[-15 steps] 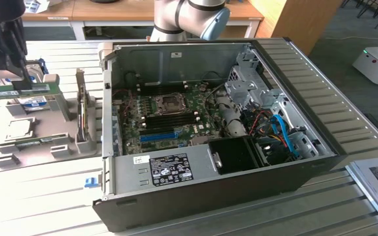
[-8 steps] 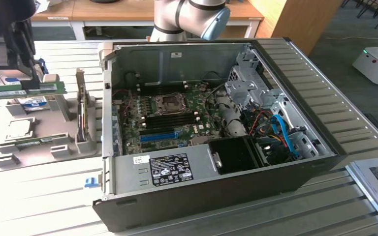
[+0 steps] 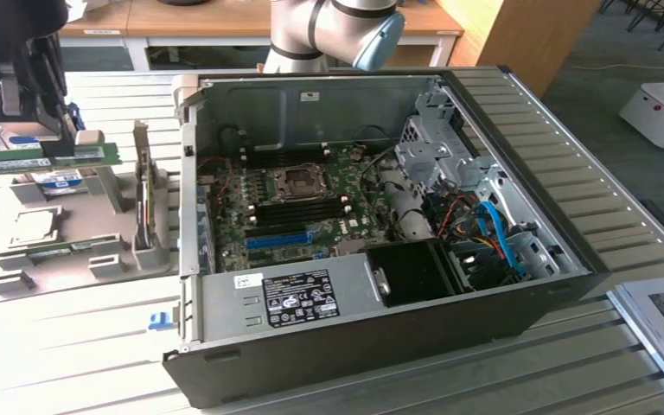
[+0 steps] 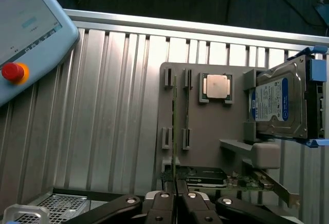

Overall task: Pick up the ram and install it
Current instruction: 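Pick up the ram and move it above insertion slot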

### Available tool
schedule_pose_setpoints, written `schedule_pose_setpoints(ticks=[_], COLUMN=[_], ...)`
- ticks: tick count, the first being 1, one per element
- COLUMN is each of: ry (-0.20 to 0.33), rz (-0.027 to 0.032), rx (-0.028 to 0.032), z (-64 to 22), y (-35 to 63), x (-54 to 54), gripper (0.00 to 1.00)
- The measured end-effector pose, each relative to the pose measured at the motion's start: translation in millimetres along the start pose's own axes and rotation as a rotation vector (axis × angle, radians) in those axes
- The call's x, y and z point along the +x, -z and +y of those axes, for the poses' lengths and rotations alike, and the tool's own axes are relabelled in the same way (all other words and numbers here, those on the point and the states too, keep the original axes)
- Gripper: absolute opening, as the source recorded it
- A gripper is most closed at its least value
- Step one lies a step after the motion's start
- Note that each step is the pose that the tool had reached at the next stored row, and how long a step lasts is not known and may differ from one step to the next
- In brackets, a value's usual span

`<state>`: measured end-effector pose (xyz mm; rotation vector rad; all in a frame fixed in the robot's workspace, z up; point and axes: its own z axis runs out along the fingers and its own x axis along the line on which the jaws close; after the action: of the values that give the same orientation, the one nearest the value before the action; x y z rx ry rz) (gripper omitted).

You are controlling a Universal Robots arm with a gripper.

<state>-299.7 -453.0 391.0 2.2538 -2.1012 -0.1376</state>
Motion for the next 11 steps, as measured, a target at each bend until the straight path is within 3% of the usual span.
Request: schedule_pose_setpoints(ticks=[6,11], ry=[0.001,0.001], rz=[0.0015,0.0014], rx=[0.0188,0.0190], z=[0.9,0.9], y=[0.3,0.2], x=[-0.1,-0.1], gripper=[0.12,0.12])
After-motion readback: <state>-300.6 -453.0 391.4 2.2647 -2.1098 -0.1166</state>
